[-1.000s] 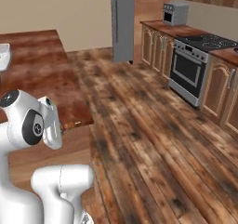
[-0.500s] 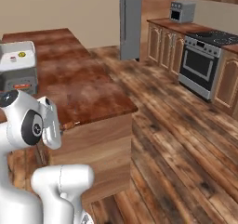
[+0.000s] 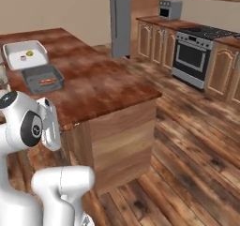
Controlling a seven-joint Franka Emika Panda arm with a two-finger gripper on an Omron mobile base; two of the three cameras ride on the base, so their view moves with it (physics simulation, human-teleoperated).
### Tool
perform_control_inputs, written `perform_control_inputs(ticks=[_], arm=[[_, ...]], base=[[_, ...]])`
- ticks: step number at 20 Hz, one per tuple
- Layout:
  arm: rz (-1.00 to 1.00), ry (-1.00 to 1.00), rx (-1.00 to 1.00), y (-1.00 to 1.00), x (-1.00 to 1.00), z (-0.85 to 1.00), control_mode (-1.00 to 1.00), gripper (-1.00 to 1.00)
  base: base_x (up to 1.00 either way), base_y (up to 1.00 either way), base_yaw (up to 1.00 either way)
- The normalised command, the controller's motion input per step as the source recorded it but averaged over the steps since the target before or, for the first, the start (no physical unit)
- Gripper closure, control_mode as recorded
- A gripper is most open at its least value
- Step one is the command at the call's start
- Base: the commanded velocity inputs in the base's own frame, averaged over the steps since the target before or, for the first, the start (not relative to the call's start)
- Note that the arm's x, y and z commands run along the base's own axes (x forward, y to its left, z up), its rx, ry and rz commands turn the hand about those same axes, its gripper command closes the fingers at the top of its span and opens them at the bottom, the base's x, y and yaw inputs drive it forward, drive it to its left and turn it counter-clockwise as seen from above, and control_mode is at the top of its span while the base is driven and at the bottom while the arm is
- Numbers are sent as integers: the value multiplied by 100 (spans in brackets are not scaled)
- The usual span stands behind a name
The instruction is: Place the cold items (bell pepper and lemon) from the fridge in one tupperware on the dining counter. Place the warm items (kebab skewer and hot dog) in the stove area in another tupperware.
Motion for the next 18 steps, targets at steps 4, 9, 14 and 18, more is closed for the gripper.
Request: perform_control_inputs(ticks=[4, 9, 14, 18], arm=[[0, 0, 0, 0, 0, 0, 100, 100], [0, 0, 0, 0, 0, 0, 100, 100], [0, 0, 0, 0, 0, 0, 100, 100], [0, 0, 0, 0, 0, 0, 100, 100]], base=[[-51, 100, -33], [-32, 100, -41], [-18, 100, -52], [-1, 100, -51]])
